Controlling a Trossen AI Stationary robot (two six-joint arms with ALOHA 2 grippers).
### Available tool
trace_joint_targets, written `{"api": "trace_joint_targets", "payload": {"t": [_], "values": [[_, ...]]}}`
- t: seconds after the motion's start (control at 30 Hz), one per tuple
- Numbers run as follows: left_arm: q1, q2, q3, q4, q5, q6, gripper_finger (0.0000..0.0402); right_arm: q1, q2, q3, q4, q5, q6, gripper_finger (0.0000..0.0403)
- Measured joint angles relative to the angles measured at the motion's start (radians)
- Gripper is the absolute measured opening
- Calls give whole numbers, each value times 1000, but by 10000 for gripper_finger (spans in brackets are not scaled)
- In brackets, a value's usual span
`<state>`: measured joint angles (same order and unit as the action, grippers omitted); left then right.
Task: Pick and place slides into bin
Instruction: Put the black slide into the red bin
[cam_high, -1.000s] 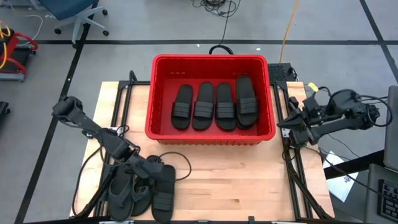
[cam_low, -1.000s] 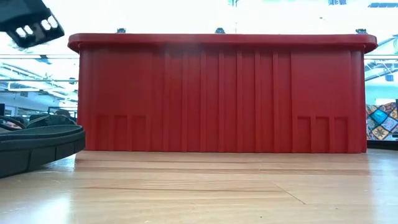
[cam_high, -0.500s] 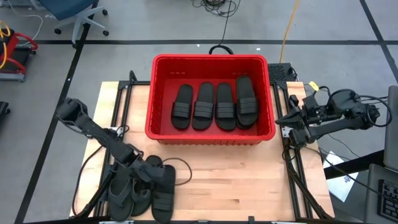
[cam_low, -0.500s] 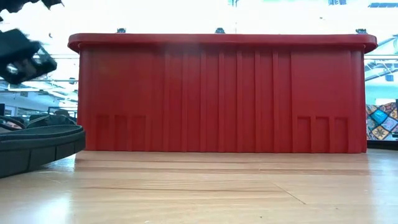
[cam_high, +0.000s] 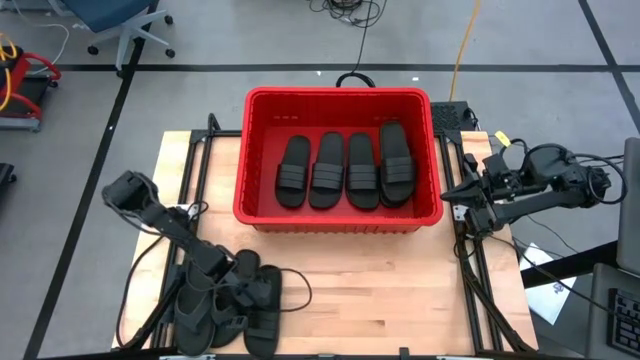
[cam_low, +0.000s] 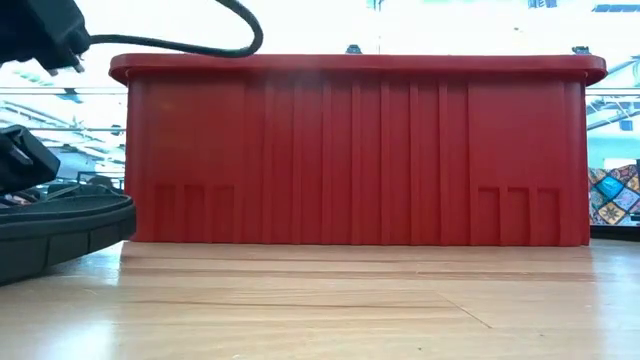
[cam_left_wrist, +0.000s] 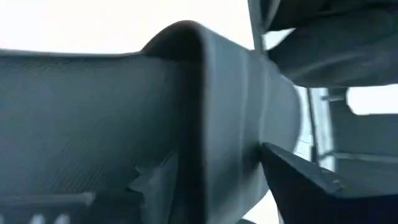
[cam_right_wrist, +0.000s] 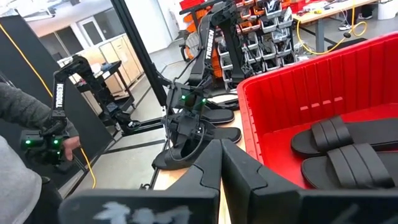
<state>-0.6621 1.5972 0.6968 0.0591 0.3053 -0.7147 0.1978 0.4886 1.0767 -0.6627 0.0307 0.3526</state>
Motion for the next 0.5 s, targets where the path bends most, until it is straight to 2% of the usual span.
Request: {"api": "trace_joint_targets", "payload": {"t": [0.1, 0.27, 0.37, 0.5], "values": [[-4, 10, 0, 49, 33, 68, 180, 0, 1, 0, 0, 0, -5, 0], [-11, 6, 21, 74, 116, 158, 30, 0, 1, 0, 0, 0, -15, 0], [-17, 6, 65, 41, 172, 142, 16, 0, 1, 0, 0, 0, -17, 0], [-44, -26, 166, -85, 182, 232, 5, 0, 1, 0, 0, 0, -34, 0]]}}
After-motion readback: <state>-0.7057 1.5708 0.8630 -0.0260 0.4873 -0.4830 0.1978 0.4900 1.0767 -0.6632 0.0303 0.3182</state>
